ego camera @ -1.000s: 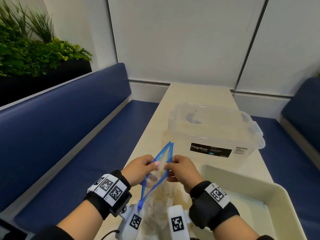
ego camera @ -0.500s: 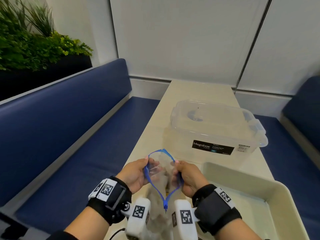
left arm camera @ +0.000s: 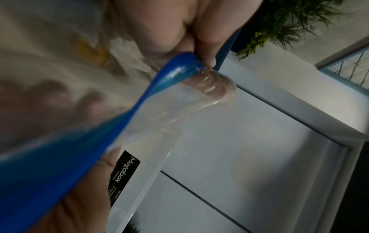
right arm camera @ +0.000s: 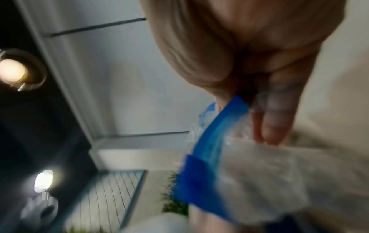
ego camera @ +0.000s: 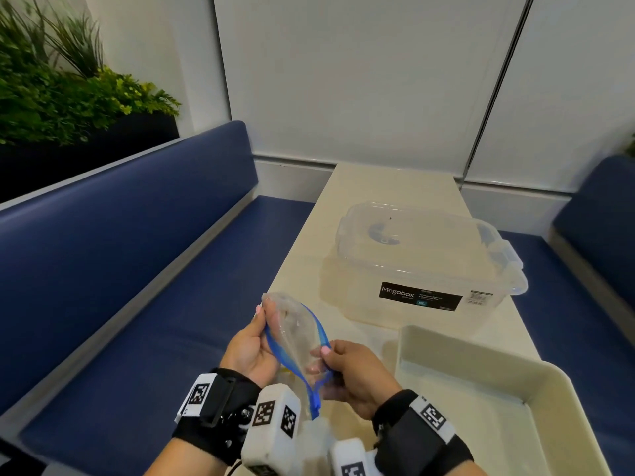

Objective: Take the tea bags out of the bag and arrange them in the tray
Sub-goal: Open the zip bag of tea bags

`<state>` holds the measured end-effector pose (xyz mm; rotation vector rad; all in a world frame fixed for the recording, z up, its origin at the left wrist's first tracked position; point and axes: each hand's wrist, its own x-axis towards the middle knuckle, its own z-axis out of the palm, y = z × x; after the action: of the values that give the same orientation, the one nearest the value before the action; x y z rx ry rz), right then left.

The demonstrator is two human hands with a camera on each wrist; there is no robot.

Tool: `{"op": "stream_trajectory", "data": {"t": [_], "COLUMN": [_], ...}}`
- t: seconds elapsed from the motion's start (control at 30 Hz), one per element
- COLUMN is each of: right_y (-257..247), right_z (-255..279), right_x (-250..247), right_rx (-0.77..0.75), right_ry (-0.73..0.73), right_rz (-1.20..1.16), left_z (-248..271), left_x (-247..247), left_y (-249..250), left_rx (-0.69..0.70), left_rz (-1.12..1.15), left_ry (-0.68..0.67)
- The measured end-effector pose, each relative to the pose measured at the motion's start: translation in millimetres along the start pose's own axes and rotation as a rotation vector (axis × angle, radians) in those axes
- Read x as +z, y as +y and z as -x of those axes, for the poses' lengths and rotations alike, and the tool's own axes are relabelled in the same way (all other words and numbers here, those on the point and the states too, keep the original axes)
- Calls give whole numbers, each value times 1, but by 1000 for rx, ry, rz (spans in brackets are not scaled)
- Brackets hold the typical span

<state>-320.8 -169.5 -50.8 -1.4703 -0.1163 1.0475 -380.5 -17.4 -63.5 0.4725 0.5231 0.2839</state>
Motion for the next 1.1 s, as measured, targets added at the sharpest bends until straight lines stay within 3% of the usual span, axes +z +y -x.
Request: {"op": "stream_trajectory", "data": {"t": [0.2,0.37,0.63,0.77,0.97,1.1], "right_y": [3,8,-1,1,12,19], "right_z": [-4,-12,-5,-3,-8,-16], "right_x": [20,26,35,36,35,29], "right_rx": [-8,9,57,85,77,65], "right_ry": [-42,-2,77,103,101,169], "right_rz": [-747,-1025,-1014,-1060,-1006,-1030], "left_z": [7,3,36,48,44,42], "left_x": [-16,-31,-22,-15,-17,-19], "left_y": [-5,-8,-14,-19,-28,-33], "left_rx": [-88,12,9,-47,-19,-4], "left_rz": [-6,-19,-598,-592,-627,-351], "left_ry": [-34,105,238,184,186,195]}}
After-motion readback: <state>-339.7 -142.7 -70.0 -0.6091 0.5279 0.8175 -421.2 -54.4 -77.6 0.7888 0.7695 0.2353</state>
